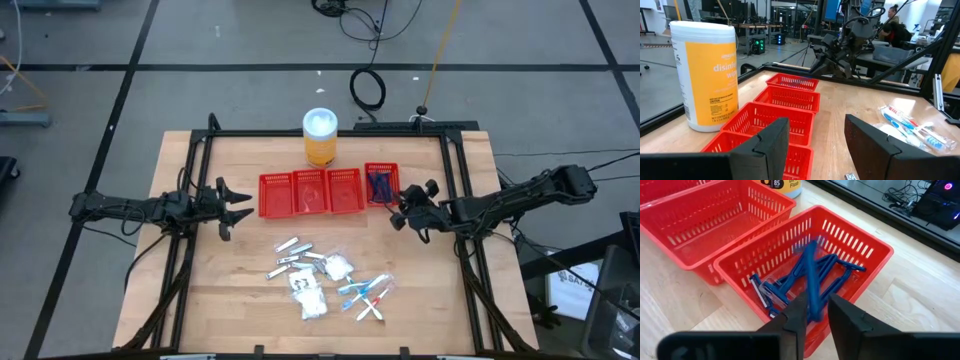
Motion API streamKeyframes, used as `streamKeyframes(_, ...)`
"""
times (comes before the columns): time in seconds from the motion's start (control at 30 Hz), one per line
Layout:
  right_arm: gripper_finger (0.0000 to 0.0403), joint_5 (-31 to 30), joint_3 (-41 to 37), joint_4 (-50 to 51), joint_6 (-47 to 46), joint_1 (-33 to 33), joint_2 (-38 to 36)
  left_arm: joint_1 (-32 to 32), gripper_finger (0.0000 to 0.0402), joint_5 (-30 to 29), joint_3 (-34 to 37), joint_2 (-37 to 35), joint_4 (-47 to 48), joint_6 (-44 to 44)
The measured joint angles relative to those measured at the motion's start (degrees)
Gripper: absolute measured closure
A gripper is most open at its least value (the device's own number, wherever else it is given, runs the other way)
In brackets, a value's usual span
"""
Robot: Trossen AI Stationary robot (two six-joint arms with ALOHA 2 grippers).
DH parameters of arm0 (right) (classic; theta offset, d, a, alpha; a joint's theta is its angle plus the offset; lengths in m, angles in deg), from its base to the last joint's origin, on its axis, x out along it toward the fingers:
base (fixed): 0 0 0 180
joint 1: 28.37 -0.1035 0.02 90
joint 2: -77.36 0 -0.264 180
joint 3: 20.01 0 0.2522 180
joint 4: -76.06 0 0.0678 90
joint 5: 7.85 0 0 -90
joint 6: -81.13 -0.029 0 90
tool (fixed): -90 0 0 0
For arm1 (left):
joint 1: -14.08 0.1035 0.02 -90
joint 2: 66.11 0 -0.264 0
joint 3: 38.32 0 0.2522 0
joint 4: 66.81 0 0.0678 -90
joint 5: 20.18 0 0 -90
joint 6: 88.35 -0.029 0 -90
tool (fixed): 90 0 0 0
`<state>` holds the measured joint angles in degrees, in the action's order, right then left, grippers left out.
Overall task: Pick & Place Travel size toiletries
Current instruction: Put the blue razor into the right red basket, then adjust the red basket
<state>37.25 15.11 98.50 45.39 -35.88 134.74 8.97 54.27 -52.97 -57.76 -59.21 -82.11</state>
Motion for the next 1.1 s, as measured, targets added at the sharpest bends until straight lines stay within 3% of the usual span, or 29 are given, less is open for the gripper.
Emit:
streamKeyframes(0.27,0.0287,-0.30,0.00,-0.66,2.98,0.00,-0.01,-0.02,0.0215,0.00,0.00,-0.01,0.00,0.00)
streamKeyframes(0.4,0.0285,-3.30,0.00,-0.21,3.79,0.00,-1.00,-0.02,0.0215,0.00,0.00,-0.01,0.00,0.00)
streamKeyframes(0.63,0.0317,-6.40,0.00,1.35,5.56,0.09,-5.49,-0.02,0.0215,0.00,0.00,-0.01,0.00,0.00)
streamKeyframes(0.9,0.0394,-6.12,-0.52,14.72,-0.80,4.67,-8.13,0.00,0.0215,0.00,0.00,-0.01,0.00,0.00)
streamKeyframes(1.1,0.0395,-4.65,-5.51,8.36,2.57,9.92,-8.13,-0.01,0.0215,0.00,0.00,-0.01,0.00,0.00)
